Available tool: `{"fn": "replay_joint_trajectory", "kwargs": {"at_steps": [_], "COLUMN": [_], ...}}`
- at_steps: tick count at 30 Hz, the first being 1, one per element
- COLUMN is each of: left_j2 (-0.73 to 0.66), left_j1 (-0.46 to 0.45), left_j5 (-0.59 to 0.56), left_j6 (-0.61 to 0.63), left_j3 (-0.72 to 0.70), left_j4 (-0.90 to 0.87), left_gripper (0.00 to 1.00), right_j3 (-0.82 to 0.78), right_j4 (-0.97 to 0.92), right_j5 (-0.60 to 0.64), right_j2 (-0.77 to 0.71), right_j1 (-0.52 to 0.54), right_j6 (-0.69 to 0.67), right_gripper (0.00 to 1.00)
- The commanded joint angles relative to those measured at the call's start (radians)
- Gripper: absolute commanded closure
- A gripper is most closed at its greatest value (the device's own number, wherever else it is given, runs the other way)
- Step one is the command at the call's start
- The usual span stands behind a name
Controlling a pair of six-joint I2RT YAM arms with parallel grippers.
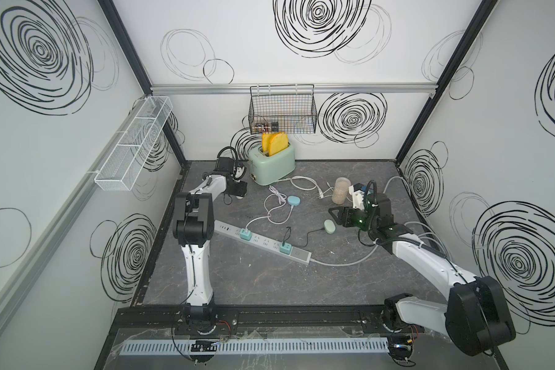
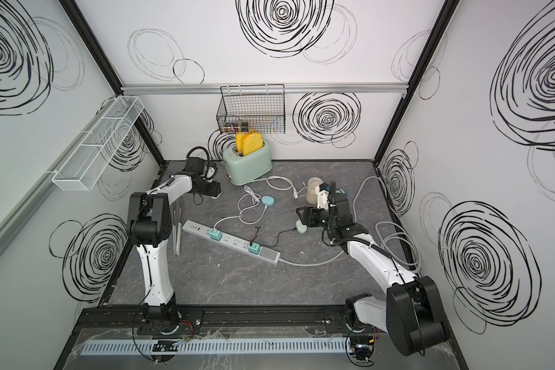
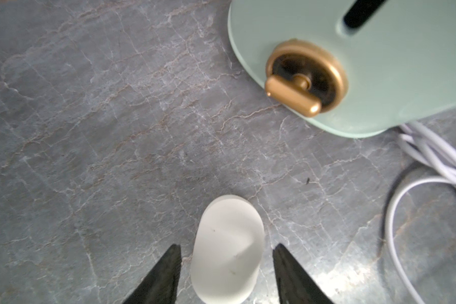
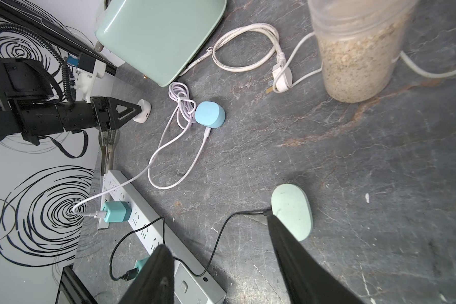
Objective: Charge the bluetooth headset
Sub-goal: Pick up the bluetooth headset from the center of the board.
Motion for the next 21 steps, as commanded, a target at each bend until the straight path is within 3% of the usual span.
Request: {"fn": "replay_joint_trajectory", "kwargs": {"at_steps": [1,21], "left_j2": [0.027,0.043], "left_j1": [0.011,0.009], "left_j5": [0.017,0.048], "left_j6": [0.017,-0.003], "left_j3": [0.021,0.03], "left_j4": [-0.01,0.004], "left_gripper": [0.41,0.46], "right_j3": [-0.01,-0.026], "right_j4": [0.004,0.021], "right_j5": [-0.012,-0.032], "right_j2": [-0.037,-0.053], "right_j1": [-0.01,-0.028], "right_j6": [0.017,0.016], "right_gripper": [0.37,0.38]}}
